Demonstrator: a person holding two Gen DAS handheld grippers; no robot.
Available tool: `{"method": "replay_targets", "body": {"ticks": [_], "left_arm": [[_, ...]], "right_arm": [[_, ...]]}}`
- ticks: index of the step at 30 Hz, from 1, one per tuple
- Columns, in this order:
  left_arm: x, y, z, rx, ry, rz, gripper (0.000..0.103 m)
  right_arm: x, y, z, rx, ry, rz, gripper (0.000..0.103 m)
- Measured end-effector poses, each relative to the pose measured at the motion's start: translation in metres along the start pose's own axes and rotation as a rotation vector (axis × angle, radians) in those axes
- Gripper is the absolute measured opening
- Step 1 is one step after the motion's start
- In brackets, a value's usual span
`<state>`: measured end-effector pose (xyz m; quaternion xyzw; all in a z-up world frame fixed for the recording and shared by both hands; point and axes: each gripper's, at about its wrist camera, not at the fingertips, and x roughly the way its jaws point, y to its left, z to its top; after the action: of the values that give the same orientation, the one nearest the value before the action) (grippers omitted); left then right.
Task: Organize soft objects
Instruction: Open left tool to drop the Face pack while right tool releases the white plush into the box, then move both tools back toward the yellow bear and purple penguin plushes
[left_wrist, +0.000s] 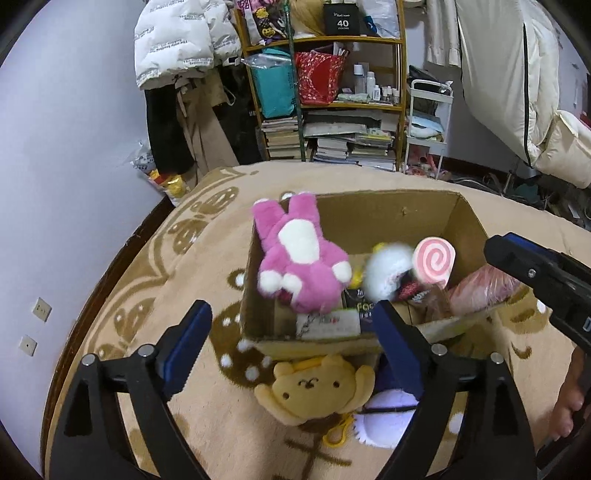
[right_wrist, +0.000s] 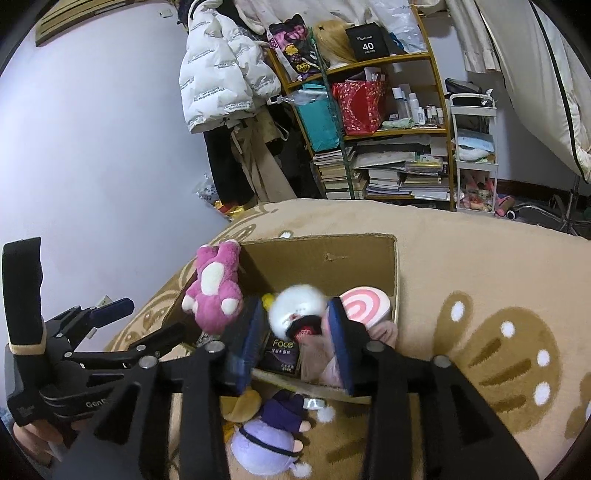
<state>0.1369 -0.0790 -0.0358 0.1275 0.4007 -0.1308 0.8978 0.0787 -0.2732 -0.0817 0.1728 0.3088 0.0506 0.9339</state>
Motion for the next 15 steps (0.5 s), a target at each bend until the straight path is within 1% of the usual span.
{"method": "replay_targets", "body": {"ticks": [1,3,4,6,8,10,15], "left_arm": [[-0.002,0.002,-0.001,-0.005,0.005,0.000,0.092],[-0.006,0.005,-0.005,-0.010,0.013,-0.001,0.095],[-0.008,0.007,-0.007,-0.011,0.017,0.000,0.095],[-0.012,0.010,-0.010,-0.014,0.027,0.006,0.096],[-0.018,0.013,-0.014,-0.019,0.034,0.009,0.099],[-0.025,0.016,-0.018,-0.031,0.042,0.009,0.100],[-0.030,0.021,-0.027,-0.042,0.078,0.017,0.100]], "right_arm": [[-0.003,0.001,-0.001,-0.002,-0.001,-0.003,0.059],[-0.008,0.004,-0.004,-0.009,-0.001,-0.010,0.072],[-0.011,0.006,-0.005,-0.013,0.000,-0.015,0.075],[-0.017,0.010,-0.009,-0.019,-0.005,-0.021,0.092],[-0.021,0.012,-0.012,-0.016,-0.003,-0.019,0.099],[-0.023,0.014,-0.015,-0.016,0.007,-0.019,0.103],[-0.028,0.020,-0.027,-0.029,0.030,-0.032,0.103]]}}
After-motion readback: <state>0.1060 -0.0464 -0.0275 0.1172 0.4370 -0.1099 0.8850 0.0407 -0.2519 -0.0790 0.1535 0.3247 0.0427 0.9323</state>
